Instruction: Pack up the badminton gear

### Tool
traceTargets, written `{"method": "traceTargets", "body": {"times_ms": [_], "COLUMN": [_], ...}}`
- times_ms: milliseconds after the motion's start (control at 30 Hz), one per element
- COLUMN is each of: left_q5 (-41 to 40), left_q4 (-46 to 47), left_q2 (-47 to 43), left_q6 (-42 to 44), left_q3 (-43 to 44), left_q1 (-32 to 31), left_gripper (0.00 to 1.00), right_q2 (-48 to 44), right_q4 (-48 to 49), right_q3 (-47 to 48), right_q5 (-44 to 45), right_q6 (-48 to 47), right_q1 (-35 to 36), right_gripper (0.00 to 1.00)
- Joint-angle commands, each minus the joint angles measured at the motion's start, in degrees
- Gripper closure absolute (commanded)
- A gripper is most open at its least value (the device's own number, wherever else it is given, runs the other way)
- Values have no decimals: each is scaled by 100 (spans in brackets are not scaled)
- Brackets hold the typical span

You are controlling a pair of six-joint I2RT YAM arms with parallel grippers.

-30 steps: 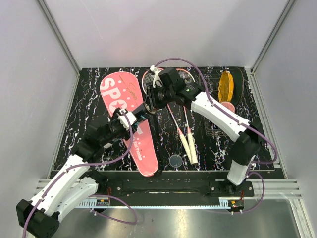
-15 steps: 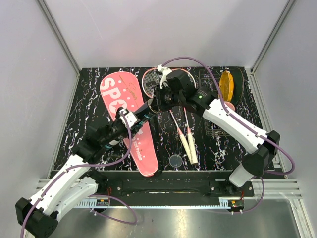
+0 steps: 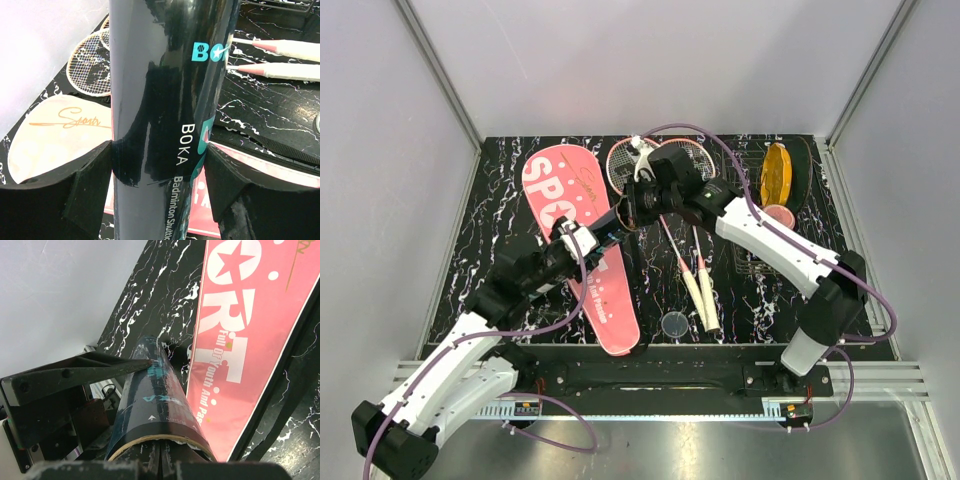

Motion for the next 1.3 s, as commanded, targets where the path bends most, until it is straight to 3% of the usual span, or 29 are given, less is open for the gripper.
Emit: {"method": "traceTargets", "body": {"times_ms": [0, 100, 233, 333, 500, 567, 633, 833, 967, 1200, 1233, 1267], "left_q5": [403, 324, 297, 262, 332, 368, 438, 772, 772, 430, 368, 246], "left_q4": [986, 986, 950, 924, 933, 933, 933, 994, 1021, 986, 959, 950], "left_q2": [-111, -111, -120, -120, -102, -120, -111, -76, -76, -94, -94, -102], "left_q6": [-247, -212, -177, -151, -150, -159, -159, -273, -317, -186, -151, -133], "left_q3": [152, 151, 151, 151, 151, 151, 151, 160, 169, 134, 134, 134], "left_q1": [-120, -111, -120, -111, -120, -120, -120, -129, -137, -173, -164, -172], "left_gripper": [100, 100, 100, 100, 100, 100, 100, 100, 100, 100, 100, 100], "right_q2": [-24, -367, -815, -1035, -1185, -1133, -931, 17, 616, -419, -716, -858], "right_q4": [64, -209, -446, -692, -789, -754, -606, 632, 767, 301, 126, 46], "right_q3": [24, 33, -20, -29, -64, -38, 32, -143, -2, -310, -397, -450], "right_q5": [231, 557, 750, 794, 760, 672, 349, -715, -1069, -331, -183, -112], "right_q6": [-119, -382, -567, -717, -805, -805, -717, 64, 320, -153, -207, -277], "right_q1": [160, 63, -25, -78, -87, -87, -87, -60, -34, -411, -551, -605], "right_gripper": [100, 98, 79, 76, 84, 96, 100, 100, 100, 100, 97, 85]}}
